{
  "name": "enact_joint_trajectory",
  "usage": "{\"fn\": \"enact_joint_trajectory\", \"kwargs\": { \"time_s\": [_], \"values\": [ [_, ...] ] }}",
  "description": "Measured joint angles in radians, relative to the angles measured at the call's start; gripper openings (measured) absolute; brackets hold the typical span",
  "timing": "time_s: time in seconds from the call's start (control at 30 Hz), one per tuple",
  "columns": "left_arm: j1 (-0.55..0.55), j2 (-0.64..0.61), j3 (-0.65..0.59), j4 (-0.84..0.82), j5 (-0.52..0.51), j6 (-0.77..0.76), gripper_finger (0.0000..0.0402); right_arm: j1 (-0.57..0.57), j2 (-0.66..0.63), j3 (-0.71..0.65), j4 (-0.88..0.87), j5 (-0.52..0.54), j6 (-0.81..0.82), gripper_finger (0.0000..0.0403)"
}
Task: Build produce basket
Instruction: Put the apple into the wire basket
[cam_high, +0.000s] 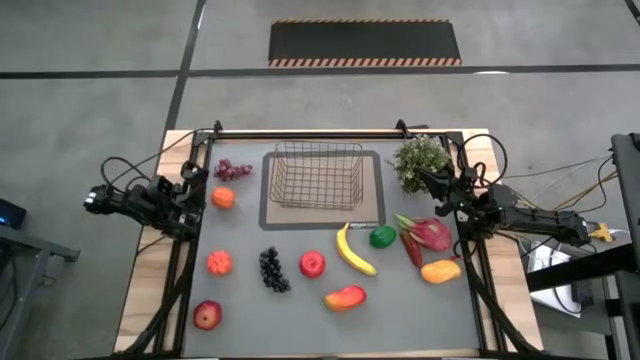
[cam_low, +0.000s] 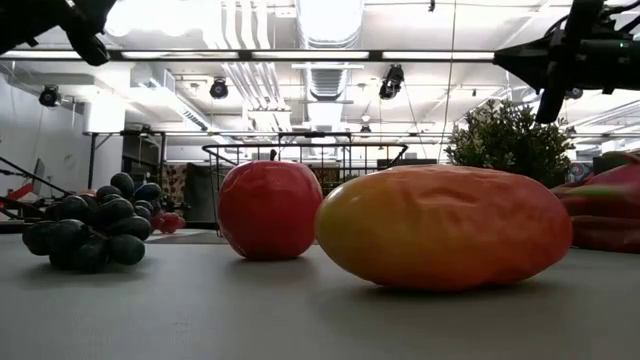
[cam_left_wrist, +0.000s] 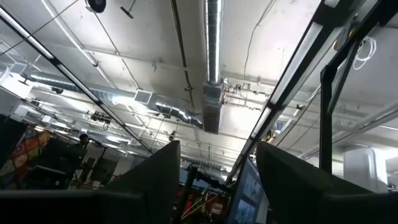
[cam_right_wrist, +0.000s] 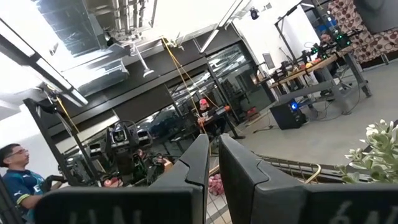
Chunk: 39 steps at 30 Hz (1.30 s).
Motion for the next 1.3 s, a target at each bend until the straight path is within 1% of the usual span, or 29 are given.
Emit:
{"fn": "enact_joint_trajectory", "kwargs": {
  "time_s": [0.03,0.2,0.27,0.4,0.5,0.67,0.87,1.07,1.2,1.3],
  "values": [
    [0.0,0.0,0.0,-0.003,0.0,-0.004,0.0193,0.0,0.0,0.0,0.0,0.0,0.0,0.0027],
    [0.0,0.017,0.005,-0.004,0.001,-0.121,0.0193,0.0,0.0,0.0,0.0,0.0,0.0,0.0027],
    [0.0,0.03,0.009,0.0,-0.007,-0.198,0.0193,0.0,0.0,0.0,0.0,0.0,0.0,0.0027],
    [0.0,0.095,0.01,-0.003,-0.024,-0.307,0.0193,0.0,0.0,0.0,-0.001,0.0,0.0,0.0027],
    [0.0,0.166,0.042,0.001,-0.026,-0.325,0.0193,0.0,0.0,0.0,-0.001,0.0,0.0,0.0027],
    [0.0,0.334,0.143,0.004,-0.028,-0.349,0.0193,0.0,0.0,0.0,-0.001,0.021,-0.007,0.0027],
    [0.0,0.528,0.316,0.005,-0.03,-0.377,0.0193,0.0,0.0,0.0,0.001,0.022,-0.011,0.0027],
    [0.0,0.746,0.479,-0.039,-0.031,-0.459,0.0193,0.0,0.0,0.0,0.002,0.042,-0.012,0.0027],
    [-0.002,0.904,0.553,-0.04,-0.03,-0.522,0.0193,0.0,0.0,0.0,0.003,0.05,-0.023,0.0027],
    [-0.016,1.024,0.591,-0.063,-0.027,-0.582,0.0193,0.0,0.0,0.0,0.01,0.057,-0.065,0.0027]
  ]
}}
